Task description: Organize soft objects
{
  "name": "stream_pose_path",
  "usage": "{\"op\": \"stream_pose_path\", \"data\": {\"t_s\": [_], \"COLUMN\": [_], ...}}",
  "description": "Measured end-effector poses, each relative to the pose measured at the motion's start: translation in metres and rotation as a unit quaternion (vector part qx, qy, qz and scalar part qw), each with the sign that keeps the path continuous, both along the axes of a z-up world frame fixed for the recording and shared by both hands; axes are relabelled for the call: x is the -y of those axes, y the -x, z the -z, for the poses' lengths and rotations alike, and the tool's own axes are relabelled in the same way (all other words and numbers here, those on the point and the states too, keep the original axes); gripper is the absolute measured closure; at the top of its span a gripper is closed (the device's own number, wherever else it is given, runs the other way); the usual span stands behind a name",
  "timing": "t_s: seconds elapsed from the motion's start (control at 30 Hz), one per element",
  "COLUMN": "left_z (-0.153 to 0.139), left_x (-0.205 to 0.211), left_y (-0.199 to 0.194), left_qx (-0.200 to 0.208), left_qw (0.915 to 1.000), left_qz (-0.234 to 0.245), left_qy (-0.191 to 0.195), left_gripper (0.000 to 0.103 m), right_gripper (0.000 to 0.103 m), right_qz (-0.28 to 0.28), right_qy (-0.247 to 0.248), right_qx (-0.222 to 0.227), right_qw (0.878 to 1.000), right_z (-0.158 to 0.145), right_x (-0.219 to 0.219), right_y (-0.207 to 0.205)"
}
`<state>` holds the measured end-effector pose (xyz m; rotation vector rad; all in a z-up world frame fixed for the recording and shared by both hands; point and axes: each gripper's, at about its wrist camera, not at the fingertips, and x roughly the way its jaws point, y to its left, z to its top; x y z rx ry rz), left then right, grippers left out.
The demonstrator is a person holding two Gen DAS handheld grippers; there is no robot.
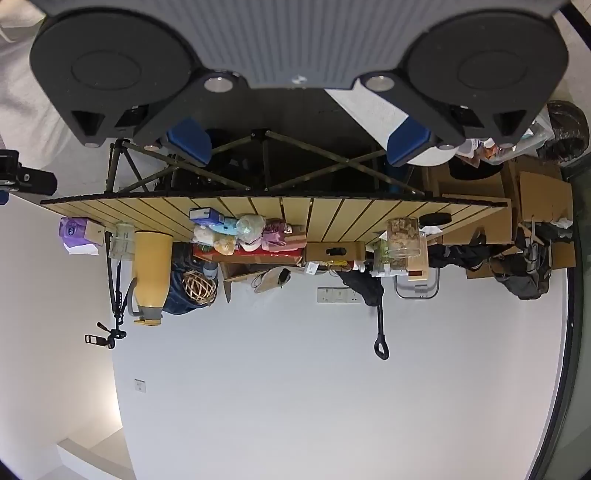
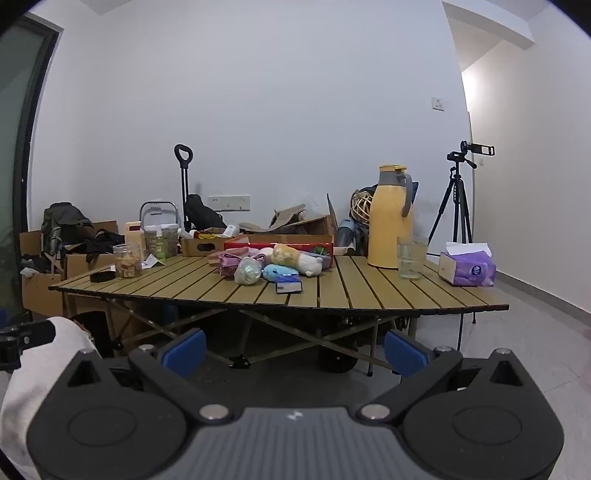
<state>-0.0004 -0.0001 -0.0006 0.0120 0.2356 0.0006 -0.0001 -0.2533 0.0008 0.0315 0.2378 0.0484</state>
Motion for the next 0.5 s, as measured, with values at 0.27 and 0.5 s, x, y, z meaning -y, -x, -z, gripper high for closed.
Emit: {"op": "stream_pose_path", "data": {"t_s": [0.27,0.5], "left_z": [-0.009,0.000], "left_x": [0.006,-0.002], "left_y": [0.006,0.003], "left_qx": [0.013,0.017], "left_qw": [0.9998,0.9998], "left_qz": [0.009,0.013], "left_qy": [-0.008,-0.006], "left_gripper": [0.000,0.000], "right_gripper": [0.000,0.000], "right_qz": [-0.006,-0.003], "right_qy": [-0.003,-0.003], "right_qx": [0.002,-0.001], "right_qw": [1.000,1.000], "right_z": [-0.002,-0.001], "right_x": [0.001,-0.005], "right_y": [0.001,0.003]}}
